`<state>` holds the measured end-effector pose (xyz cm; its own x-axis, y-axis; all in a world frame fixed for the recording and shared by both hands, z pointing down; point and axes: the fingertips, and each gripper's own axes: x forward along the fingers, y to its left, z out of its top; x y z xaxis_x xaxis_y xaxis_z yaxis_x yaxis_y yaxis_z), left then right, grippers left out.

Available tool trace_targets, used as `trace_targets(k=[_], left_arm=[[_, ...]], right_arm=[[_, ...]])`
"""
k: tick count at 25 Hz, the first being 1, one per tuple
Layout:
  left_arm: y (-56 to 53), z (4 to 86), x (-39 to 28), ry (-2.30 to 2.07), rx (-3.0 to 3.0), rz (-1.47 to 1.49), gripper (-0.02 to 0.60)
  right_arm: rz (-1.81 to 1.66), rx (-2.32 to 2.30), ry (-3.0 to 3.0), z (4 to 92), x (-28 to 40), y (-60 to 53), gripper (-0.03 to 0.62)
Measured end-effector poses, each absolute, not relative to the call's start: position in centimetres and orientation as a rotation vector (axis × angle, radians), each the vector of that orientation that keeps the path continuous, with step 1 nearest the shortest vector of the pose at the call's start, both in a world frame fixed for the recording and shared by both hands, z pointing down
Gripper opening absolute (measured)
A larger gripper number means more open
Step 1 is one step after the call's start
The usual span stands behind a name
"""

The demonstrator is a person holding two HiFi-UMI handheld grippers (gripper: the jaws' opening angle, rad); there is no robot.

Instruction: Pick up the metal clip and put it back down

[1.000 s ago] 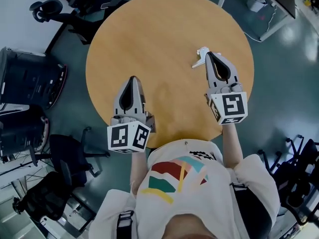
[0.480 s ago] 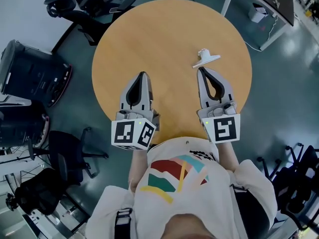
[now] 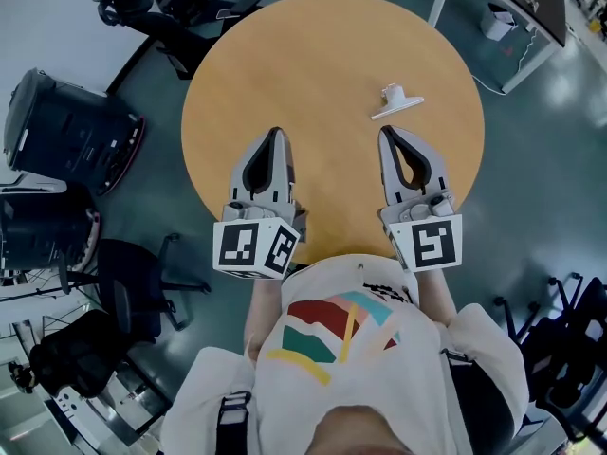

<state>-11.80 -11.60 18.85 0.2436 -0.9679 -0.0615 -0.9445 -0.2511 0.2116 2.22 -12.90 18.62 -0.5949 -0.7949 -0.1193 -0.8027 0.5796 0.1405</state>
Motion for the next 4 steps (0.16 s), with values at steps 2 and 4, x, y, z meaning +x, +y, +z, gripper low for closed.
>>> trace_targets(k=[2, 4], left_arm=[[-11.48, 18.93, -11.51, -1.833, 2.374, -0.267, 0.043], [-11.35, 19.04, -11.15, -1.828, 2.377, -0.263, 0.043]], right_arm=[[0.268, -1.378, 2.731, 18.22, 2.06, -12.76, 0.014], [0.254, -1.382, 2.736, 18.29, 2.12, -12.64, 0.014]])
